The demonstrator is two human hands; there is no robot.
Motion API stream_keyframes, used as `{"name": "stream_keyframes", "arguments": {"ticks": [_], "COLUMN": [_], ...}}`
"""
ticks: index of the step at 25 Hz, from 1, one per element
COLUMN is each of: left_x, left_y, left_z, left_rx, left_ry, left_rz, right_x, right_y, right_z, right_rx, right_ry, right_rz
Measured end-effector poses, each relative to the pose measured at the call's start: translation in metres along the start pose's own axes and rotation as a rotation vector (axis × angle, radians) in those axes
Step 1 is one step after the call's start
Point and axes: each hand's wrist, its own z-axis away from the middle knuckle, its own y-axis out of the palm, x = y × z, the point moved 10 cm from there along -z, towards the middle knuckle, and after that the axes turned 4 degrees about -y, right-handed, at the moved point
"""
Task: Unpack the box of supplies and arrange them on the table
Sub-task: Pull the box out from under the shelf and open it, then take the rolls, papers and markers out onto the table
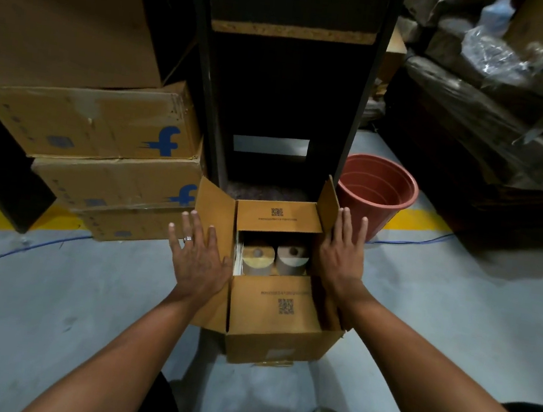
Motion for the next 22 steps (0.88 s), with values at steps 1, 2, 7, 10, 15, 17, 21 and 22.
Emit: {"name": "stream_keyframes", "arguments": {"ticks": [1,2,7,10,15,17,21,22], "left_x": [0.0,-0.001,-0.023,-0.034,-0.036,-0.04,-0.043,-0.041], "left_y": [0.001,0.004,0.049,0.067,0.087,0.089,0.091,0.094], "left_z": [0.001,0.004,0.024,0.026,0.028,0.027,0.026,0.026], "left_rx": [-0.001,-0.001,0.248,0.386,0.525,0.558,0.591,0.608], "left_ry": [0.015,0.037,0.077,0.032,-0.01,0.01,0.031,0.034], "left_rz": [-0.017,-0.027,0.172,0.381,0.696,0.759,0.869,0.85], "right_x": [0.0,-0.001,-0.006,0.0,0.012,0.017,0.017,0.015], "right_y": [0.0,0.002,0.057,0.096,0.111,0.115,0.119,0.117], "right_z": [0.001,0.004,0.027,0.037,0.043,0.043,0.042,0.041], "right_rx": [0.016,0.047,0.292,0.358,0.396,0.416,0.462,0.476], "right_ry": [0.0,0.0,0.096,0.146,0.216,0.22,0.234,0.224], "right_rz": [0.022,0.048,-0.143,-0.568,-0.923,-1.03,-1.135,-1.097]}}
